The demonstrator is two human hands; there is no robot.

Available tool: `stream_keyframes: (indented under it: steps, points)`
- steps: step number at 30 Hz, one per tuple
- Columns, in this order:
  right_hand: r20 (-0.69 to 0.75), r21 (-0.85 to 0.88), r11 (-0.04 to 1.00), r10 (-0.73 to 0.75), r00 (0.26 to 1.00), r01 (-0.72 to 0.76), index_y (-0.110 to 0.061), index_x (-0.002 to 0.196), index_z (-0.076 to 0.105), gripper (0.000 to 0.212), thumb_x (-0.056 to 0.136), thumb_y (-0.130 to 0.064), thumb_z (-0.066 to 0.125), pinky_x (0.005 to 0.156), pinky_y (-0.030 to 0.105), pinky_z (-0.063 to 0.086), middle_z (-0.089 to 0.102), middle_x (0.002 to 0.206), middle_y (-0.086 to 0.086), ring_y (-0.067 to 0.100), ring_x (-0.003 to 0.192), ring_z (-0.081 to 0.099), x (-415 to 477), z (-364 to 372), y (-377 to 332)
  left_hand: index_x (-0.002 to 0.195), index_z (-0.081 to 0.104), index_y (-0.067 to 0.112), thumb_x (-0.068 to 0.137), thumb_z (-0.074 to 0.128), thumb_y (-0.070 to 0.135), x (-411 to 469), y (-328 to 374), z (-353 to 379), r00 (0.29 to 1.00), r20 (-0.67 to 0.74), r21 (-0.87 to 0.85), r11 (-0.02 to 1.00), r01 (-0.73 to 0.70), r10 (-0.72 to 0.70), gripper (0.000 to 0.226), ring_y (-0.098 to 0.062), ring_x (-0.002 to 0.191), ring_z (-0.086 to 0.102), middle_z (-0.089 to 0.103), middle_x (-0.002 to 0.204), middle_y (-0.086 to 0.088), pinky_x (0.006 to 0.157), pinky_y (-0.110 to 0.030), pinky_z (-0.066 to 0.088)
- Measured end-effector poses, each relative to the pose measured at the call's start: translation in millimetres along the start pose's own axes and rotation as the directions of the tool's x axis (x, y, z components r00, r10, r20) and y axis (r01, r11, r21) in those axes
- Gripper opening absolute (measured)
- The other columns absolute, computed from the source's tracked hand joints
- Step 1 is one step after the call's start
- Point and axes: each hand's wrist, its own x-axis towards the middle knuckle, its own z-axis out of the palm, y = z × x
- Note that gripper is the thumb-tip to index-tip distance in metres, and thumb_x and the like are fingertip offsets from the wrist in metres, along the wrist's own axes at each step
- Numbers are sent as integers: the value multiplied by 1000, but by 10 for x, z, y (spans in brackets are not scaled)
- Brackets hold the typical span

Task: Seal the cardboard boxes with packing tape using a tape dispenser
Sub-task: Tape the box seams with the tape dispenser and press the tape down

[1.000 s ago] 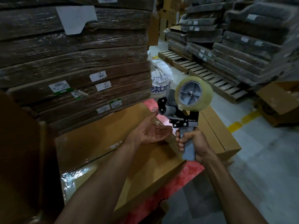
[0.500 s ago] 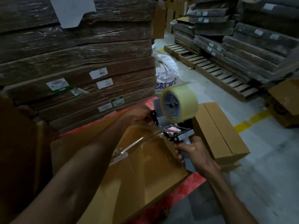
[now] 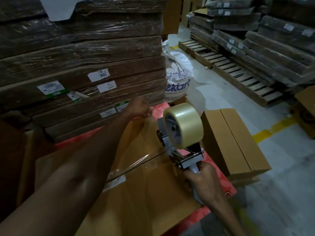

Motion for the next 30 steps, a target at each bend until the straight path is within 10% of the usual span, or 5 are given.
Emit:
stream_keyframes:
  steps: [12,18,25,30]
  points:
    - [11,39,999,11,1000,-12,-13,61,60,20,77,-23,68,49,42,41,59,53,8,29,46,51,219,156,-34,87,75,3,100,53,8,83,-165,114,995,-76,106,993,-49,58,26,-27,85,67,72,93,-16,76,-35,51]
    - [26,-37,999,12,1000,-11,-13,65,62,18,73,-27,68,46,45,43,61,56,12,23,46,54,229,164,-17,61,61,10,92,57,5,65,-140,129,996,-81,129,991,32,-22,32,-17,57,49,57,64,-8,56,-28,34]
    - [67,-44,999,34,997,-32,-19,67,61,21,84,-9,68,48,33,42,59,52,-1,15,45,53,220,177,-75,98,69,2,93,65,20,58,-168,100,977,22,10,977,214,-214,19,-25,88,59,65,93,-14,77,-33,48]
    - [38,-45,998,51,998,-49,-16,70,65,10,79,-17,69,49,39,45,64,58,6,21,47,56,254,196,-51,64,59,8,90,65,9,-4,-67,121,983,-174,224,969,101,-63,27,-26,64,59,55,65,-8,56,-32,45]
